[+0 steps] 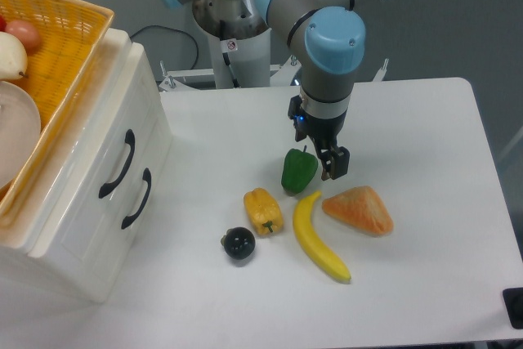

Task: Slide the top white drawer open
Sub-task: 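Raise the gripper from above the green pepper and swing toward the cabinet, then move the open gripper toward the upper drawer handle of the white cabinet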

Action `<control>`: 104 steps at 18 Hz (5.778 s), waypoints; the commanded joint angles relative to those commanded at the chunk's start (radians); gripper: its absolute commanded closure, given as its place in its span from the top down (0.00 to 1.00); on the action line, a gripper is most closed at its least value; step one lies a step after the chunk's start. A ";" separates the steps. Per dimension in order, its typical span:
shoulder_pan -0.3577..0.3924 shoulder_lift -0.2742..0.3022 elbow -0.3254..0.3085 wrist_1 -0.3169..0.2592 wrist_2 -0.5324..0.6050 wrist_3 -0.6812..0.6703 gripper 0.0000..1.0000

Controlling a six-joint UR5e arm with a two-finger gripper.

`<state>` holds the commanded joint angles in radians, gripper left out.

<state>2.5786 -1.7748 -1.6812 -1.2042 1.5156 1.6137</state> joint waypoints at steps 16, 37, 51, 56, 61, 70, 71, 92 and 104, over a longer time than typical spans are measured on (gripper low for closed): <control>-0.003 0.000 -0.046 -0.008 -0.032 0.011 1.00; -0.116 -0.048 0.057 -0.086 -0.144 -0.668 1.00; -0.146 -0.051 0.101 -0.153 -0.150 -0.896 1.00; -0.143 -0.049 0.121 -0.198 -0.202 -0.946 1.00; -0.147 -0.049 0.127 -0.201 -0.222 -0.980 1.00; -0.156 -0.049 0.133 -0.199 -0.276 -1.054 1.00; -0.163 -0.048 0.133 -0.199 -0.276 -1.057 1.00; -0.287 -0.048 0.141 -0.219 -0.268 -1.109 1.00; -0.278 -0.043 0.152 -0.225 -0.268 -1.106 1.00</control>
<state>2.3010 -1.8178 -1.5294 -1.4297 1.2471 0.5077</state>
